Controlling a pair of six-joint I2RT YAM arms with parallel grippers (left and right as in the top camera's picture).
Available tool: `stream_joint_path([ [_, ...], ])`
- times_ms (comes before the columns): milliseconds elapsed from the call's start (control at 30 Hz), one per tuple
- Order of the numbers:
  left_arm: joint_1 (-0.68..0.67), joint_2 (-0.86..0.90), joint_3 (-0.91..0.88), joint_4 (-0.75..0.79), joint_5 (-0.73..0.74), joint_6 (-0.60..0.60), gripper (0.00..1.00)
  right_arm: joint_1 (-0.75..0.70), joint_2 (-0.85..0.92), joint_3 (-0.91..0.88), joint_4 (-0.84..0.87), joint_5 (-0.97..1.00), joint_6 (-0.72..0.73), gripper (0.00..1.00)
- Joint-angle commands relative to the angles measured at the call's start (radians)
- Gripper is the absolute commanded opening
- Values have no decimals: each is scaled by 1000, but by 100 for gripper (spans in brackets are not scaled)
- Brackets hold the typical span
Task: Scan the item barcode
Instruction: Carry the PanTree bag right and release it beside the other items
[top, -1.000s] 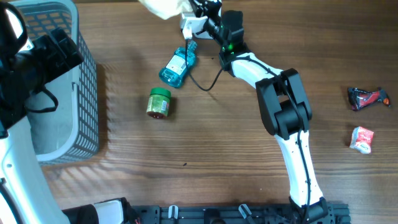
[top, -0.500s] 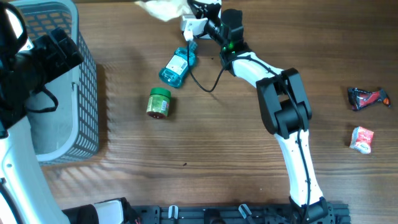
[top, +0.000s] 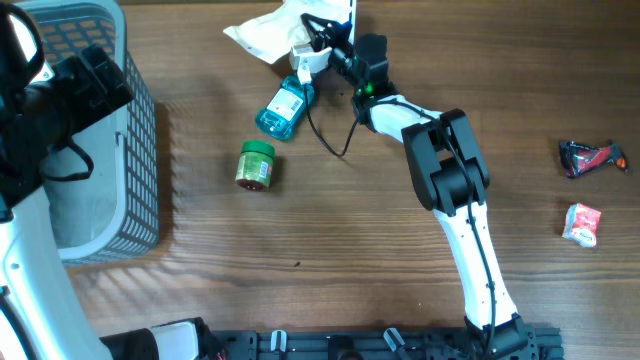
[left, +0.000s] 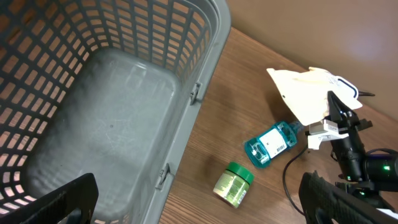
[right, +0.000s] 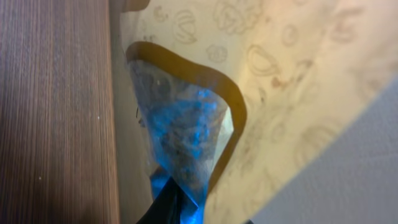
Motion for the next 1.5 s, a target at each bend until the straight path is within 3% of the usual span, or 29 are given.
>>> stream_joint_path([
  [0, 8, 1, 8, 2, 5, -1, 100, -8, -87, 19, -10, 50, 34, 5],
  [200, 8, 1, 8, 2, 5, -1, 100, 8, -252, 19, -88, 65, 29, 4],
  [333, 8, 1, 8, 2, 5, -1, 100, 30, -382, 19, -140, 204, 210, 5],
  [433, 8, 1, 8, 2, 5, -1, 100, 21, -491, 19, -224, 446, 417, 5],
  [533, 8, 1, 8, 2, 5, -1, 100, -21, -601, 19, -434, 655, 633, 5],
  [733, 8, 1, 8, 2, 5, -1, 100, -207, -777, 19, -1043, 989, 1020, 5],
  [833, 8, 1, 8, 2, 5, -1, 100, -322, -808, 19, -1353, 1031, 1221, 5],
  [967, 8, 1, 8, 2, 5, -1, 100, -565, -805, -11, -1859, 965, 1700, 5],
  [1100, 8, 1, 8, 2, 5, -1, 100, -752, -805, -159, -1910, 887, 1800, 5],
  [1300, 8, 1, 8, 2, 5, -1, 100, -903, -805, -431, -1776, 837, 1830, 5],
  [1333, 8, 1, 8, 2, 5, -1, 100, -911, -805, -473, -1740, 834, 1828, 22],
  [1367, 8, 1, 8, 2, 5, -1, 100, -914, -805, -495, -1716, 833, 1824, 76],
  [1400, 8, 1, 8, 2, 5, -1, 100, -914, -805, -502, -1700, 830, 1822, 100],
  [1467, 8, 1, 8, 2, 5, -2, 100, -914, -809, -502, -1680, 826, 1822, 100],
])
